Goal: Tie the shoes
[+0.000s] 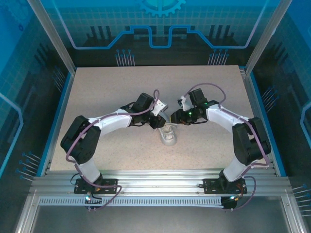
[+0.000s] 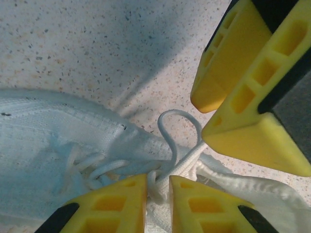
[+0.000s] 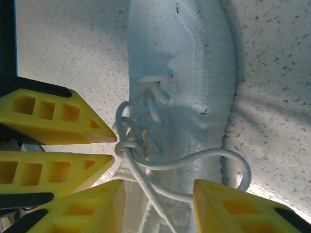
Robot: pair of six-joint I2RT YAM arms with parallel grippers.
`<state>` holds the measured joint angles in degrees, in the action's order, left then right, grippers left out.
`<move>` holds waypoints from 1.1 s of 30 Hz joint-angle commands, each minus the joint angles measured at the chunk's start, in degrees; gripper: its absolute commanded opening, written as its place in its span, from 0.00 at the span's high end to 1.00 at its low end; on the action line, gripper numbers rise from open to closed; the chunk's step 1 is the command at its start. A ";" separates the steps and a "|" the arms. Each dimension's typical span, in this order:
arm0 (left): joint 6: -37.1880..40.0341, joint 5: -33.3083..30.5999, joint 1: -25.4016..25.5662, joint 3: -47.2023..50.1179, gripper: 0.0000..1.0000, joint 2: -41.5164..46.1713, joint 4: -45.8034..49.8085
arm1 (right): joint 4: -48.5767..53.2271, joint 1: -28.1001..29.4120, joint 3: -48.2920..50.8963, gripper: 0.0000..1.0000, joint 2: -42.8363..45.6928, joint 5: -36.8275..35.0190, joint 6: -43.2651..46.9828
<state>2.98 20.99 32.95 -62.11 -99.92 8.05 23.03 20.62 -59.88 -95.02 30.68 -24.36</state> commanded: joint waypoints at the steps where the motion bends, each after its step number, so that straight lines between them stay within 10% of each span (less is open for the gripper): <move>1: -0.60 2.87 0.08 -1.26 0.82 -1.35 -1.93 | 0.48 0.37 -0.32 0.62 -1.34 1.74 0.75; 13: -1.83 2.22 0.01 -0.52 0.82 -2.30 -2.43 | 1.84 0.40 -0.92 0.75 -1.43 2.21 1.07; 28: -3.31 1.00 0.00 0.14 0.82 -2.39 -2.60 | 3.16 0.02 0.68 0.60 -0.51 0.41 1.77; 33: -3.65 0.98 -0.07 0.32 0.82 -2.39 -2.78 | 3.66 0.01 0.38 0.77 -0.34 0.31 2.09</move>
<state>-0.05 22.09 32.95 -62.11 -101.34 6.07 25.08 20.60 -59.88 -96.20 31.24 -22.72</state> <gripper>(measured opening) 0.178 0.254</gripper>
